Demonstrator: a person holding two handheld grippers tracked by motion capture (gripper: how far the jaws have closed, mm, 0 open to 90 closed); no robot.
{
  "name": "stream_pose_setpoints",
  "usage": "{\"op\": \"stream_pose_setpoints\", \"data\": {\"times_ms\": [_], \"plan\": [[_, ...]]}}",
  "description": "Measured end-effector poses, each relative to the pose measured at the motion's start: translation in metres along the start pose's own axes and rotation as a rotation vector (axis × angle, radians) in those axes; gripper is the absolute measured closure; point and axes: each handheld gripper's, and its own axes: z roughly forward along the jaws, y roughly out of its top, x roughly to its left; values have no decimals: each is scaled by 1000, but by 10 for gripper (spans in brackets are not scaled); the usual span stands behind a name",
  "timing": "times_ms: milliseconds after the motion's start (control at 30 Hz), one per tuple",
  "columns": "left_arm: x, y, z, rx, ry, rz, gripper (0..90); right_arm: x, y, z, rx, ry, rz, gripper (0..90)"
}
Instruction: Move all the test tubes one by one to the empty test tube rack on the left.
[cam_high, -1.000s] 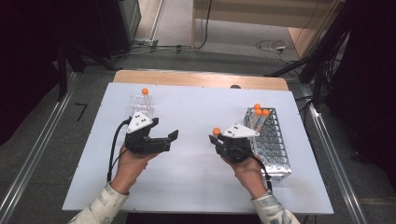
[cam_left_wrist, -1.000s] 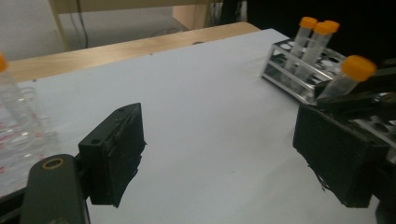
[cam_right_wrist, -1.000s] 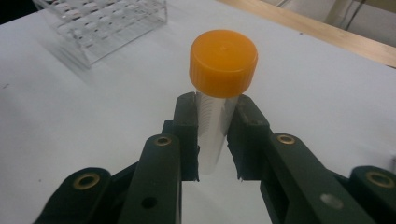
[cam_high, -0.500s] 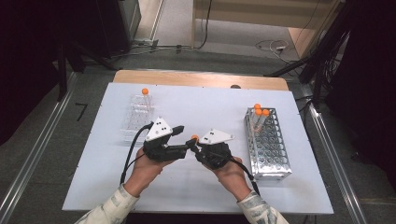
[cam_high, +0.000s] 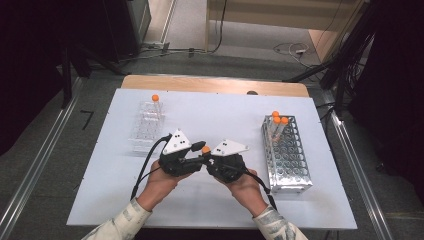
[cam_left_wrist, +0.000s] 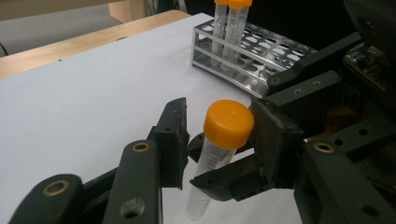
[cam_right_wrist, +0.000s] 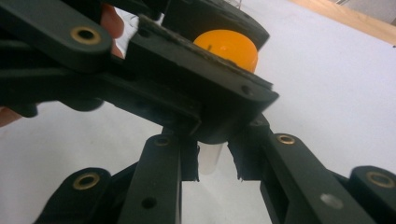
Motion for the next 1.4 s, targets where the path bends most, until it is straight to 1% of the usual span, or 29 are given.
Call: {"op": "stream_pose_setpoints", "data": {"times_ms": [133, 200, 400, 467, 600, 633, 700, 767, 867, 967, 1167, 1200, 1233, 1333, 1400], "plan": [[-1, -1, 0, 4, -12, 4, 651, 0, 0, 1, 8, -2, 3, 719], [-2, -1, 0, 3, -9, 10, 680, 0, -1, 2, 11, -2, 5, 719], [-2, -1, 0, -1, -7, 9, 694, 0, -1, 2, 13, 3, 17, 714], [-2, 0, -1, -5, -11, 8, 697, -1, -1, 1, 10, 6, 24, 692], [-2, 2, -3, -13, -6, 3, 699, -3, -1, 2, 20, 16, 33, 512], [0, 3, -4, -13, -4, -1, 699, -4, -1, 2, 23, 14, 33, 449], [3, 3, -5, -14, 7, -13, 699, -6, -2, 2, 30, 5, 48, 341], [7, 4, -7, -15, 15, -29, 699, -9, -2, 0, 31, -3, 67, 276], [12, 6, -10, -20, 23, -49, 699, -14, -3, -5, 23, -20, 85, 214], [17, 8, -14, -26, 34, -62, 699, -19, -5, -12, 15, -27, 101, 190], [32, 12, -20, -35, 71, -95, 699, -28, -10, -25, 9, -50, 121, 178], [34, 12, -21, -37, 79, -97, 699, -30, -11, -26, 9, -55, 119, 177], [37, 13, -22, -43, 85, -108, 699, -32, -12, -28, 8, -57, 121, 176], [46, 14, -25, -41, 114, -113, 699, -37, -15, -35, 4, -68, 138, 170], [53, 14, -28, -46, 133, -126, 699, -40, -17, -38, 2, -79, 144, 167]]}}
